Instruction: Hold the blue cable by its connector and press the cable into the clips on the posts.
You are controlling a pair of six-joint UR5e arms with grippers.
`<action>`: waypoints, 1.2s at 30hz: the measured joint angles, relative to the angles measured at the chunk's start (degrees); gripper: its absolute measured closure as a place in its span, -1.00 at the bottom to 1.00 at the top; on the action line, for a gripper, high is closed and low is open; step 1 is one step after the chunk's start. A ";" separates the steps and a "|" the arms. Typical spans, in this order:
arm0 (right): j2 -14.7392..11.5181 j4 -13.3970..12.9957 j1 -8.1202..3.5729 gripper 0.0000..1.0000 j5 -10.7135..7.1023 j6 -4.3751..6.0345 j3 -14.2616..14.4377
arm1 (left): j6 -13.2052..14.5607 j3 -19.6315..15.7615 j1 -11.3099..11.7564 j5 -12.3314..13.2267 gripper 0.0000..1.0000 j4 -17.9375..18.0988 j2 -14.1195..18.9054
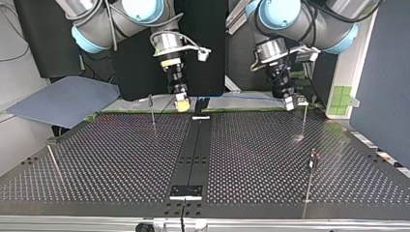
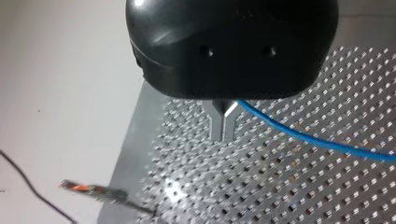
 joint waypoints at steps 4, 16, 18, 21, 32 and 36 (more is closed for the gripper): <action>2.26 0.08 0.17 1.00 -0.15 0.02 -1.89 | -0.06 0.00 2.10 0.94 1.00 -2.09 2.10; 3.51 0.84 0.63 1.00 -1.55 0.85 -8.54 | 1.80 1.80 6.20 4.41 1.00 -8.04 5.44; 3.54 1.16 0.73 1.00 -1.63 0.92 -9.45 | 1.87 2.30 6.56 4.68 1.00 -8.25 5.03; 3.55 1.58 0.96 1.00 -1.68 0.97 -10.84 | 2.06 3.05 6.99 5.53 1.00 -8.04 5.17; 3.68 2.40 1.78 1.00 -1.77 1.08 -13.80 | 1.03 5.28 10.40 8.24 1.00 -7.26 5.07; 3.75 2.60 1.83 1.00 -1.79 1.10 -14.52 | 0.16 5.56 12.57 10.32 1.00 -7.28 5.03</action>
